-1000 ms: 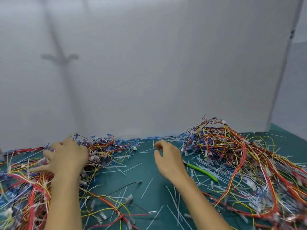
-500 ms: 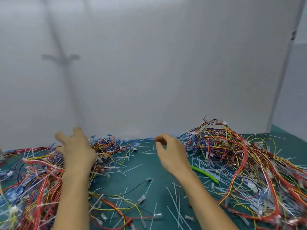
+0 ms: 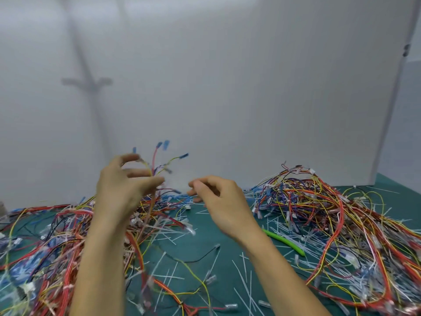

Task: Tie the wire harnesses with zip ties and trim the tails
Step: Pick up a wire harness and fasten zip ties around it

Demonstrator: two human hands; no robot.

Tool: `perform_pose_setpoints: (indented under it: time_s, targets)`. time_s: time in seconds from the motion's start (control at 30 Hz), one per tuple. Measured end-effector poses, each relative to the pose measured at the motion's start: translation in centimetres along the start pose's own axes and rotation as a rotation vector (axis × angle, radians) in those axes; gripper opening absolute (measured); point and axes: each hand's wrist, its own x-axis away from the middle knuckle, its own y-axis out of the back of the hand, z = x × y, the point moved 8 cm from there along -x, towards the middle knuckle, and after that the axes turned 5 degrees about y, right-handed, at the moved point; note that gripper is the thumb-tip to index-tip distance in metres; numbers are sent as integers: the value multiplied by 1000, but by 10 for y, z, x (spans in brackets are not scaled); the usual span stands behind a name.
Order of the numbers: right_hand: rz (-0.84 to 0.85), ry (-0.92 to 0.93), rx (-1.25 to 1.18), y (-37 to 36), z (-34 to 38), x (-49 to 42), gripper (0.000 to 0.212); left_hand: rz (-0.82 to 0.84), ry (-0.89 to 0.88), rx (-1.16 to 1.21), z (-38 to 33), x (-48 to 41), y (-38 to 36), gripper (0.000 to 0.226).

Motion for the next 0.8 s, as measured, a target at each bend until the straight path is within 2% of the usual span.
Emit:
perform_pose_setpoints:
  time_s: [0.07, 0.13, 0.3, 0.4, 0.47, 0.57, 0.6, 0.67, 0.7, 0.73, 0.8]
  targets:
    - [53, 13, -110, -10, 8, 0, 20, 121, -31, 131, -13, 11, -24, 58]
    - [41, 22, -124, -9, 11, -2, 19, 235, -42, 160, -19, 21, -44, 52]
    - [-209, -130, -319, 20, -8, -5, 16, 565, -8, 315, -29, 43, -75, 46]
    - [-281, -169, -455, 27, -15, -2, 2, 707, -34, 250, -34, 56, -89, 50]
    - [-287, -180, -503, 28, -17, -1, 8, 675, -101, 155, -40, 57, -88, 46]
    - [-352, -167, -498, 41, -16, -3, 10, 475, -227, 72, -47, 44, -65, 34]
    - [-384, -153, -489, 47, -15, -4, 10, 417, -257, -3, -46, 39, -57, 27]
    - [-437, -116, -437, 59, -12, -5, 9, 364, -282, -319, -34, 31, -48, 8]
    - [-456, -99, -393, 65, -12, -5, 9, 359, -268, -496, -25, 28, -47, 12]
    - [-471, -83, -347, 70, -11, -5, 9, 364, -243, -633, -14, 24, -47, 26]
    - [-481, -56, -280, 77, -9, -5, 11, 413, -205, -689, -1, 21, -51, 49]
